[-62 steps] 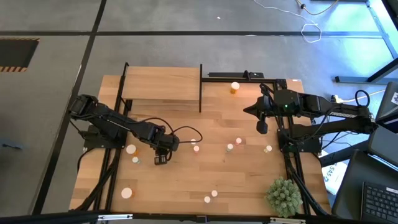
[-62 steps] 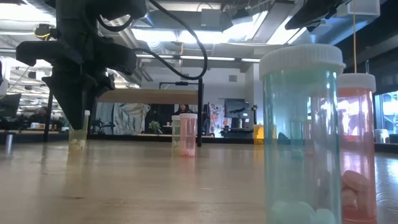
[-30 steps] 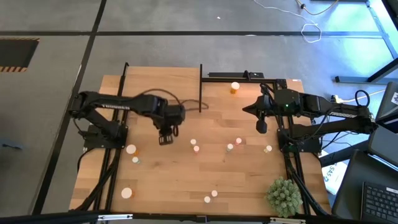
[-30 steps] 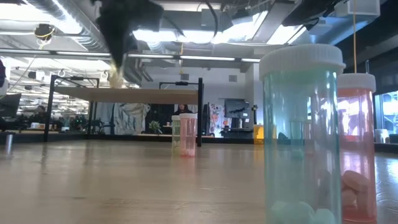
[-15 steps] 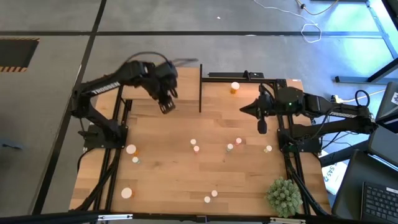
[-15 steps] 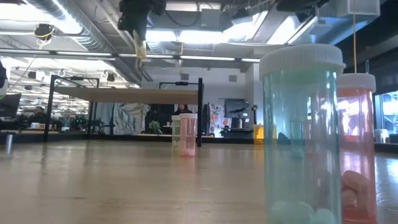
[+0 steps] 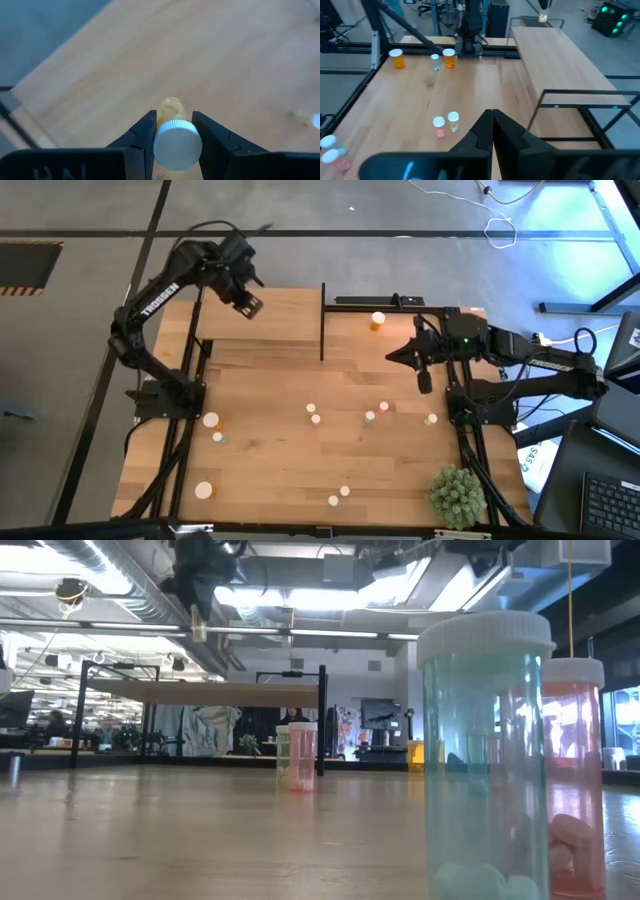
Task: Pick and place medicine bottles onto shelf by color
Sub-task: Put the left small yellow pill on the shelf
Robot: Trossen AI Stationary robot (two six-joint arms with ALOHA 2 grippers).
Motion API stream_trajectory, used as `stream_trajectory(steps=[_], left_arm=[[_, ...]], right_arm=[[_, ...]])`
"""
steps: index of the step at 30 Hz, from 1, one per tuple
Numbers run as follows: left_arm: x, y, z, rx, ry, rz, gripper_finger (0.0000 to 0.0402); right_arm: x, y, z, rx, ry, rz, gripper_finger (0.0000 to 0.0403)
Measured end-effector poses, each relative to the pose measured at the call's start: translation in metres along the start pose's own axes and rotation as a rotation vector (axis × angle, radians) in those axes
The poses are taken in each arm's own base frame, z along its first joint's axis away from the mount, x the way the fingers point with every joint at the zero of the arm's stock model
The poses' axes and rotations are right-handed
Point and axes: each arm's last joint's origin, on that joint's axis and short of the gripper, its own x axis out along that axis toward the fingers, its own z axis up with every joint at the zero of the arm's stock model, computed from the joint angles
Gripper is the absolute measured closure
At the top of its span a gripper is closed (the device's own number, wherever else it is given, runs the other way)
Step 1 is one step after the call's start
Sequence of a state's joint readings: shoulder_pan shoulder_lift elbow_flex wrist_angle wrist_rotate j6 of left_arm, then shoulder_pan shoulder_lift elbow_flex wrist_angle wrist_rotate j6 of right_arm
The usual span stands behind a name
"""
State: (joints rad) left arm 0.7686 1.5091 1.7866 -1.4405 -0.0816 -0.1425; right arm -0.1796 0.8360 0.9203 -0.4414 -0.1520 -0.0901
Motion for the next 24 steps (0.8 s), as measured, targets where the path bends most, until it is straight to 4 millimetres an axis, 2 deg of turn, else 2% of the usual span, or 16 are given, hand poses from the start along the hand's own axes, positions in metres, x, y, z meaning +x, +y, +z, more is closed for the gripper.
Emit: stream_trajectory(steps=[8,18,24], left_arm=[[0.013,0.045,0.008,-0.154,0.031,0.135,0.03],[0.049,0.074,0.022,-0.269,0.124,0.255,0.03],[0.063,0.085,0.027,-0.324,0.15,0.27,0.0301]], right_arm=[[-0.001,-0.006,0.002,0.006,-0.026,-0.037,0.039],[-0.001,-0.007,0.002,0.002,-0.025,-0.041,0.039],[-0.001,-0.007,0.002,0.011,-0.025,-0.041,0.039]])
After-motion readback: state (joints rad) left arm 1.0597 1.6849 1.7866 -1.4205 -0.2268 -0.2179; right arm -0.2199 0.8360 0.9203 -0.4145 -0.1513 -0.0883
